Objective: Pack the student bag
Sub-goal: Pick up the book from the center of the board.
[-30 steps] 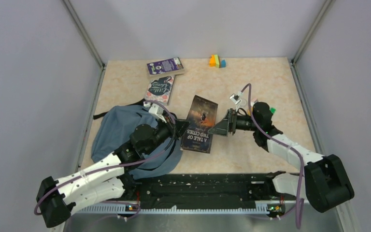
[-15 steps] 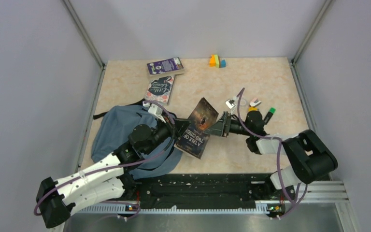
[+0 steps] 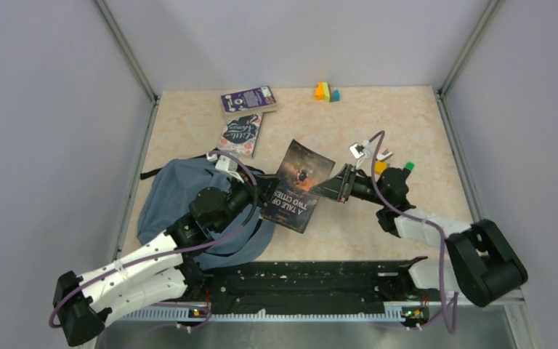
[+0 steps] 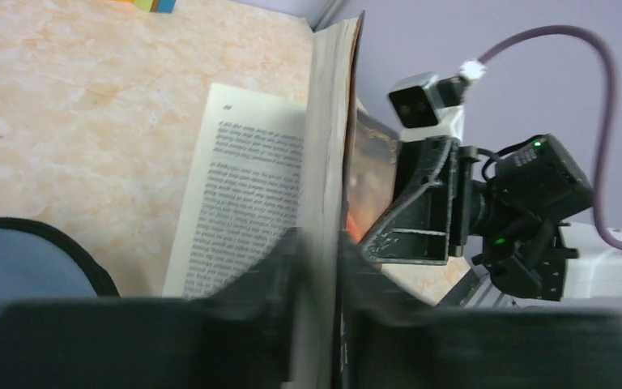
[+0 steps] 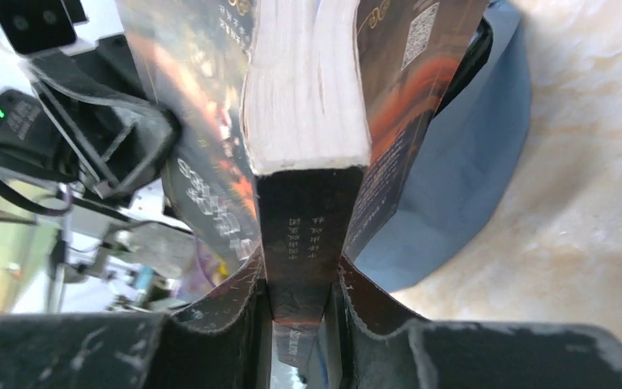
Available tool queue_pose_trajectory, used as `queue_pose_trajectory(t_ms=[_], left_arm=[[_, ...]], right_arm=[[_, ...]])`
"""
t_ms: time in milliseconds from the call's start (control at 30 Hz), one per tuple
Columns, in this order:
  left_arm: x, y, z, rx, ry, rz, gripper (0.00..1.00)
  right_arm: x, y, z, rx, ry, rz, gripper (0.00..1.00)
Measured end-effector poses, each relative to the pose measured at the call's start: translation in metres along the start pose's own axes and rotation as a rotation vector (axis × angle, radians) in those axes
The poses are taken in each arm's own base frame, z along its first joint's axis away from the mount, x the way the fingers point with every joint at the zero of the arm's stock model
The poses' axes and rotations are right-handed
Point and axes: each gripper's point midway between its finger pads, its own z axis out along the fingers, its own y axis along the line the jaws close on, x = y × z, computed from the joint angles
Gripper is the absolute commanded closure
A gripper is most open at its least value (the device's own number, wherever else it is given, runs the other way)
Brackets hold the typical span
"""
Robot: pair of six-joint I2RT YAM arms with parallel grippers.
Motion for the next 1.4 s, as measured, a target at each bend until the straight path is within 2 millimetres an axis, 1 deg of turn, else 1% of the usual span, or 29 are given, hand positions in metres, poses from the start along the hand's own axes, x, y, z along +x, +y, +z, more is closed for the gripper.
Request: queue_pose_trajectory(t_ms=[33,67,167,333,433,567,700,833,967,1000,1033,1067,1100,1133,1167,1200,1267,1300,1333,1367,1400], left_arm=[[0.0,0.001,0.0,-0.01,0.005,0.005,0.33],[-0.001,0.002,0.0,-0.024,0.012,0.012,0.27],[-0.01,0.001,0.0,-0.052,0.026,0.041,0.13],[-0.028,-0.011,0.0,-0.019,0.03,0.073,0.09],[-0.031,-0.013,-0.001,0.01,0.046,0.09,0.07],[-0.027,-0.014,-0.003,0.051,0.089,0.114,0.06],[-0.019,-0.024,-0.008,0.125,0.141,0.136,0.05],[-0.014,-0.045,-0.016,0.241,0.19,0.144,0.04],[-0.006,-0.066,-0.026,0.372,0.242,0.136,0.04],[-0.005,-0.071,-0.028,0.399,0.25,0.133,0.05],[-0.005,-0.076,-0.031,0.428,0.255,0.129,0.1],[-0.006,-0.081,-0.033,0.453,0.257,0.124,0.18],[-0.007,-0.085,-0.034,0.471,0.258,0.119,0.32],[-0.007,-0.089,-0.036,0.494,0.258,0.115,0.52],[-0.008,-0.091,-0.037,0.507,0.259,0.108,0.68],[-0.008,-0.093,-0.038,0.519,0.259,0.107,0.8],[-0.009,-0.099,-0.042,0.556,0.263,0.097,0.97],[-0.01,-0.101,-0.043,0.568,0.257,0.101,1.0],[-0.011,-0.102,-0.044,0.571,0.252,0.108,1.0],[-0.01,-0.101,-0.045,0.572,0.255,0.105,1.0],[-0.009,-0.1,-0.044,0.569,0.256,0.104,1.0]], right_arm=[[-0.002,0.003,-0.002,0.015,-0.002,-0.026,1.0],[-0.004,0.007,-0.004,0.024,-0.001,-0.065,1.0],[-0.013,0.024,-0.007,0.043,0.019,-0.206,1.0],[-0.028,0.055,-0.015,0.069,0.055,-0.413,1.0],[-0.026,0.07,-0.022,0.048,0.087,-0.477,1.0],[-0.014,0.094,-0.03,-0.035,0.16,-0.511,1.0],[-0.007,0.118,-0.037,-0.116,0.217,-0.538,1.0],[-0.006,0.138,-0.041,-0.181,0.235,-0.577,1.0],[-0.002,0.148,-0.045,-0.233,0.26,-0.594,1.0],[-0.001,0.151,-0.046,-0.245,0.268,-0.598,1.0],[-0.001,0.152,-0.046,-0.252,0.272,-0.6,1.0],[0.0,0.154,-0.047,-0.261,0.277,-0.604,1.0],[0.0,0.155,-0.047,-0.265,0.279,-0.606,1.0],[0.0,0.157,-0.048,-0.27,0.282,-0.61,1.0],[0.0,0.157,-0.048,-0.273,0.282,-0.615,1.0],[-0.001,0.158,-0.048,-0.274,0.28,-0.624,1.0],[-0.004,0.155,-0.046,-0.257,0.268,-0.64,1.0],[-0.005,0.153,-0.045,-0.244,0.264,-0.636,1.0],[-0.007,0.15,-0.043,-0.233,0.257,-0.641,0.99],[-0.009,0.149,-0.042,-0.226,0.251,-0.641,0.95],[-0.009,0.148,-0.042,-0.222,0.249,-0.641,0.89]])
